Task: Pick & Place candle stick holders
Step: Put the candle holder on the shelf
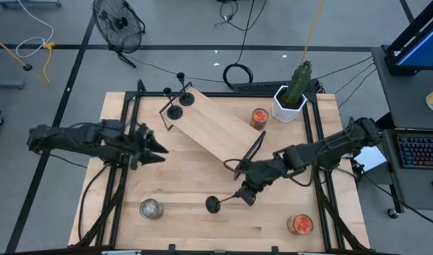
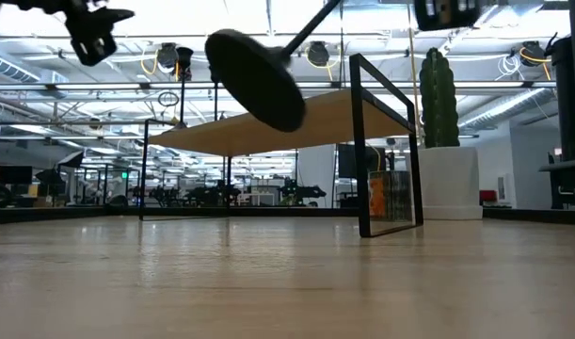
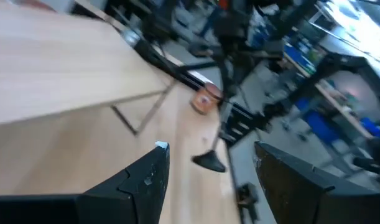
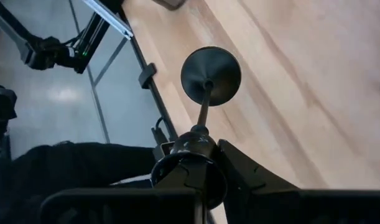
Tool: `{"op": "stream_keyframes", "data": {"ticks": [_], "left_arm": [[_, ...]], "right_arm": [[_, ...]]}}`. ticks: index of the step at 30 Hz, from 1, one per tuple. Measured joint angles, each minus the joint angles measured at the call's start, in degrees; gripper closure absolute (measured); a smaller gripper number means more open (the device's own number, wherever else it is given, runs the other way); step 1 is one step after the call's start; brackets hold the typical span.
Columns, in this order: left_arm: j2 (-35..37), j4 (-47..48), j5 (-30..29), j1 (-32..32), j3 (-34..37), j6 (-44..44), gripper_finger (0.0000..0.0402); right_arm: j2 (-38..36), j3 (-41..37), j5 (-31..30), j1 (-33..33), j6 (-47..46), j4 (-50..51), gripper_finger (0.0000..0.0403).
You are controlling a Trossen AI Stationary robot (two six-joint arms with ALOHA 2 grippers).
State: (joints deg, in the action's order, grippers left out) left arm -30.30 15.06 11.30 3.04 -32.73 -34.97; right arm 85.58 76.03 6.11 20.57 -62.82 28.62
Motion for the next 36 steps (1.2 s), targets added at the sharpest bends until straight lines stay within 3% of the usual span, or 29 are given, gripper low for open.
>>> {"op": "stream_keyframes", "data": {"ticks": [4,10,17,25,36], "left_arm": [[-7.4,-4.4,3.4,1.6,0.0,-3.4,0.0165],[-16.5,-15.9,3.2,5.8,0.0,-5.9,0.0165],[-25.4,-32.7,-5.0,10.1,-0.2,-4.4,0.0165],[-34.5,-34.9,-13.6,13.0,-5.0,-4.3,0.0165],[-47.6,-33.4,-14.0,13.6,-17.6,-2.2,0.0165]], "right_arm": [[0.0,0.0,3.0,-3.3,6.5,-0.1,0.0390],[0.0,0.0,11.0,-9.2,16.5,-2.3,0.0390],[0.0,0.1,20.8,-14.5,24.7,-5.6,0.0390],[0.3,0.1,26.3,-16.5,31.0,-6.3,0.0390],[0.6,0.1,29.9,-16.8,37.0,-6.7,0.0390]]}}
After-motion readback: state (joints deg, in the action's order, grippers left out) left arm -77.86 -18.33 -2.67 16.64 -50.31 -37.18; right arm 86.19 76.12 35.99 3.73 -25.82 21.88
